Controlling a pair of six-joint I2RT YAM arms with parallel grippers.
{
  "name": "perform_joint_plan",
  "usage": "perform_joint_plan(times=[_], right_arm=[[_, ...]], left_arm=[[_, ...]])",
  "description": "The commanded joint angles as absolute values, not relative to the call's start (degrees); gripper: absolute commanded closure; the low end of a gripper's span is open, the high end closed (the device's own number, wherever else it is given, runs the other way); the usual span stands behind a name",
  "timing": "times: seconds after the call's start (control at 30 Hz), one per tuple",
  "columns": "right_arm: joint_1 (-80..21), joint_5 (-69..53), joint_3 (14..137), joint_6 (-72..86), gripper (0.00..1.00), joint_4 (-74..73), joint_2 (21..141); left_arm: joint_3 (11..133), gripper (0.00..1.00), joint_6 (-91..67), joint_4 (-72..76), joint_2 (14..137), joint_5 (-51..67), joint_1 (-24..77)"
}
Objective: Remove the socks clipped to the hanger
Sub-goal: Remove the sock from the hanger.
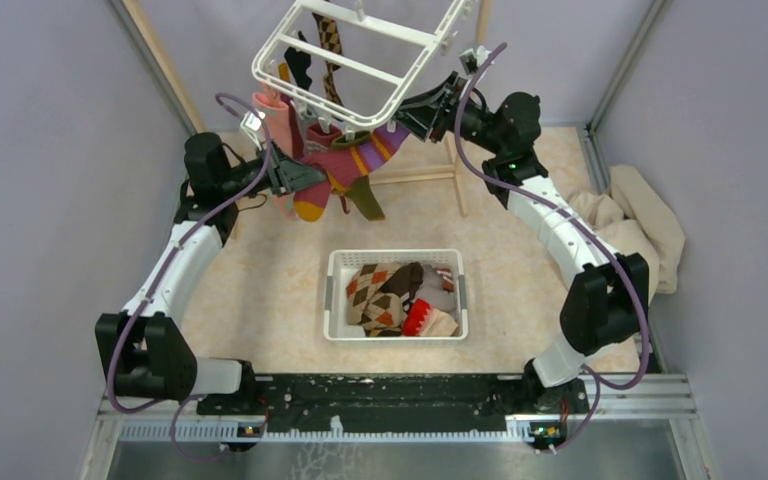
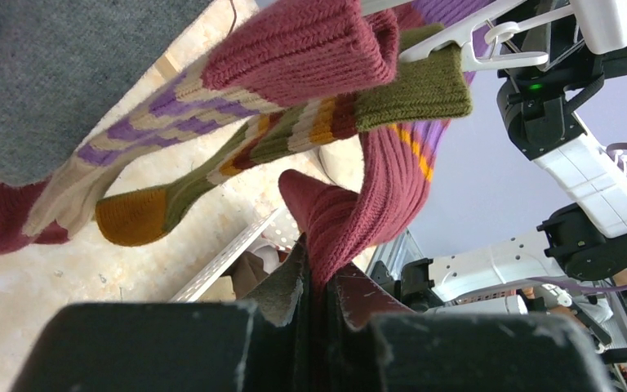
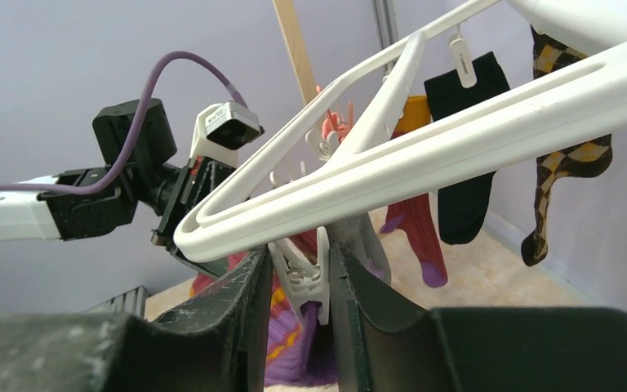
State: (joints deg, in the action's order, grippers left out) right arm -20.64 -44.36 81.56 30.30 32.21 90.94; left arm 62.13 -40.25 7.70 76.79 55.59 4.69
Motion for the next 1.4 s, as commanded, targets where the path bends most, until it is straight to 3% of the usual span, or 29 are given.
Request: perform_joint_plan(times=[0.0, 0.27, 1.03, 1.07, 1.2, 1.3, 1.37], right_arm=[[-21.18, -44.47, 85.49, 30.92, 0.75, 35.91, 91.14], [-21.18, -44.35, 86.15, 31.59, 1.00, 35.51, 91.41], [-21.18, -41.30, 87.42, 31.03, 0.98, 28.60, 91.49], [-21.18, -41.32, 87.45, 31.02, 0.91, 28.00, 91.49], [-21.17, -41.16, 86.27, 30.77, 0.38, 25.02, 90.49], [-21.14, -40.23, 82.66, 30.47, 0.18, 23.97, 88.27], [-21.14, -39.05, 79.86, 30.09, 0.10, 22.75, 86.34]], left_arm=[[62.49, 0.90, -39.03, 8.88, 76.92, 56.78, 4.13], [61.71, 0.90, -39.10, 8.53, 75.98, 57.32, 4.17], [55.00, 0.89, -39.86, 3.43, 64.14, 59.16, 4.84], [55.22, 0.89, -39.98, 3.38, 63.85, 59.32, 5.10], [56.59, 0.89, -40.72, 2.92, 62.58, 59.41, 5.93], [57.40, 0.89, -41.36, 2.75, 61.76, 59.16, 6.78], [57.83, 0.88, -41.59, 2.45, 61.29, 59.04, 7.30]])
